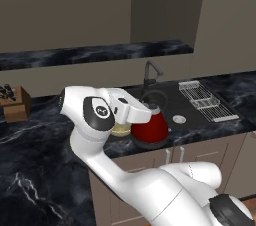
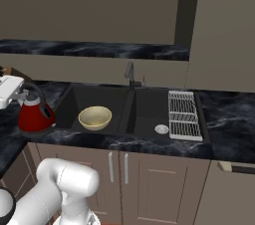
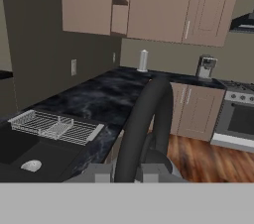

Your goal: Open the cabinet, pick the kettle from the cabinet, and place it in the sink.

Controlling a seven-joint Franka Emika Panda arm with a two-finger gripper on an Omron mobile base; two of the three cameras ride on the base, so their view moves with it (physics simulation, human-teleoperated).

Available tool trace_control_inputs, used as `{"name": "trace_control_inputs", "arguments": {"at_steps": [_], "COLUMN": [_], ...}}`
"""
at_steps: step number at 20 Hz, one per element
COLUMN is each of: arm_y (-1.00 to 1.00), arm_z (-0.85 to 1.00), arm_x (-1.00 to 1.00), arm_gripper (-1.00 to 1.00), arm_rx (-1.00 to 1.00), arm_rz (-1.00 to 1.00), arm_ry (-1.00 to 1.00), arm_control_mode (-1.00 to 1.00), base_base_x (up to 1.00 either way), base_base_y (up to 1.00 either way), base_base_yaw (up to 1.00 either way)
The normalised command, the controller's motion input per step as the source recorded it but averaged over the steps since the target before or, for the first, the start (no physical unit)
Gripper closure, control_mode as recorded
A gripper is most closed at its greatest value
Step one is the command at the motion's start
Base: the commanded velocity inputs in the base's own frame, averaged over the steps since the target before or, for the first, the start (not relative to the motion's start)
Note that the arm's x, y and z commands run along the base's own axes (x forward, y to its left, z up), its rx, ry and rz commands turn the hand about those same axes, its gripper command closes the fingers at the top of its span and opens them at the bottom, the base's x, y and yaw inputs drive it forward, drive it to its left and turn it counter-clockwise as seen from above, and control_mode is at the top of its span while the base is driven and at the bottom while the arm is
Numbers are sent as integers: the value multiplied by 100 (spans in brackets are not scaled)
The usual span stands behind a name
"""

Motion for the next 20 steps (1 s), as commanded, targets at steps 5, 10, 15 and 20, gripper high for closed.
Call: {"name": "trace_control_inputs", "arguments": {"at_steps": [5,10,15,20], "arm_y": [0,0,0,0], "arm_z": [0,0,0,0], "arm_x": [0,0,0,0], "arm_gripper": [100,100,100,100], "arm_rx": [0,0,0,0], "arm_rz": [0,0,0,0], "arm_ry": [0,0,0,0], "arm_control_mode": [100,100,100,100], "base_base_x": [0,0,0,0], "base_base_y": [0,0,0,0], "base_base_yaw": [0,0,0,0]}}
